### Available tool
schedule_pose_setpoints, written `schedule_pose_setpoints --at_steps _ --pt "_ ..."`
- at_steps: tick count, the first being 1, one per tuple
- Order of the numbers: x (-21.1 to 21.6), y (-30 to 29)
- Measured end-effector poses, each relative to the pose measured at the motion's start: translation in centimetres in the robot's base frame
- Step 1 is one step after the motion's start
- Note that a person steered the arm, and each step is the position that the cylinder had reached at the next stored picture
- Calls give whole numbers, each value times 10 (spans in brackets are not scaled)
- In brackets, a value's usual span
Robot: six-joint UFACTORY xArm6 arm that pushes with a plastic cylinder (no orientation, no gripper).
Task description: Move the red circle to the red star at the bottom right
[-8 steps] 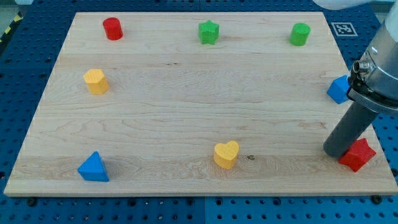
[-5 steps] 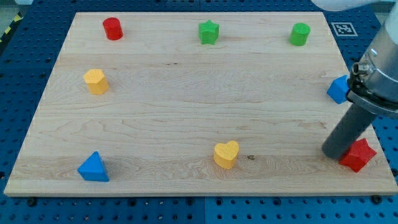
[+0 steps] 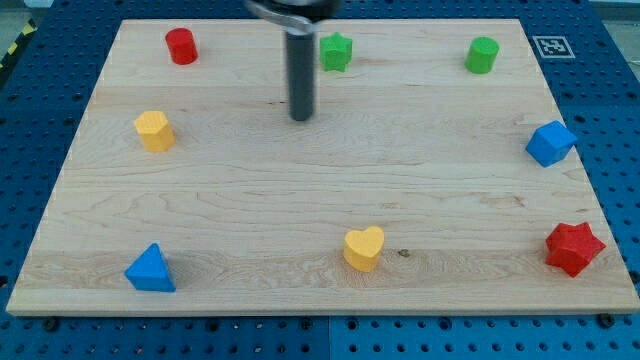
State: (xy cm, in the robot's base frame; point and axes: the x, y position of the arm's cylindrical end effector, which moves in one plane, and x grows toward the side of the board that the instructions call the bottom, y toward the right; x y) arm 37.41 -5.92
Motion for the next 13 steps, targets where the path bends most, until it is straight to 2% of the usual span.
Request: schedule_pose_setpoints --at_steps 2,3,4,5,6,7,8,10,11,12,13 --pt "-13 -169" --pt "-70 -223" --pt "-136 -224" --pt "-153 -198" --pt "-118 -140" --pt "-47 -84" --pt "-28 -65" --pt "-75 -56" --pt "-36 2" --pt "21 51" --pt "-1 41"
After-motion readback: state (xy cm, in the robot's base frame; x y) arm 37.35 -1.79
